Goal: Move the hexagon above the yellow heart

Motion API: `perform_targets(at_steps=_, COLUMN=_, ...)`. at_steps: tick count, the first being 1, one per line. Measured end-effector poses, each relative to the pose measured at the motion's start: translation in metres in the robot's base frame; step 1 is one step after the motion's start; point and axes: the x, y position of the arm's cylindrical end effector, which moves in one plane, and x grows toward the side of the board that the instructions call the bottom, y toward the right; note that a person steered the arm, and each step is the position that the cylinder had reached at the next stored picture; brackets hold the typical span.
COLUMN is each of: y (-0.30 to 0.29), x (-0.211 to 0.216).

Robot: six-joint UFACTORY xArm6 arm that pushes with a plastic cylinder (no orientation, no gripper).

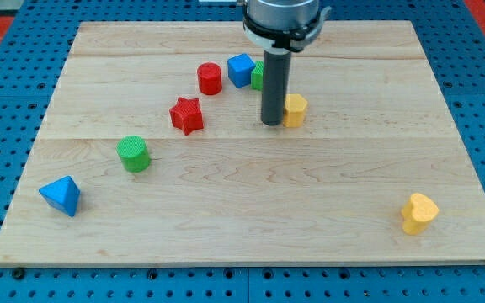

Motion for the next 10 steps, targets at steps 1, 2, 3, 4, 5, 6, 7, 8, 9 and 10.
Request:
perform_targets(at_steps=1, y=-0.010, x=-0.018)
perform_targets(at_steps=2, y=0.062, x=-0.031)
perform_targets(at_steps=3, y=0.063, x=0.017)
perform_targets(at_steps=4, y=0.091, x=0.046)
perform_targets(at_steps=5, y=0.062, x=0.030)
perform_targets(at_steps=6, y=0.056, x=0.008)
perform_targets(at_steps=7, y=0.082, x=0.007)
perform_targets(at_steps=8, y=0.146, x=0.011)
perform_targets(at_steps=9, y=0.153, x=0.038)
perform_targets(at_steps=10, y=0.197, x=0.073)
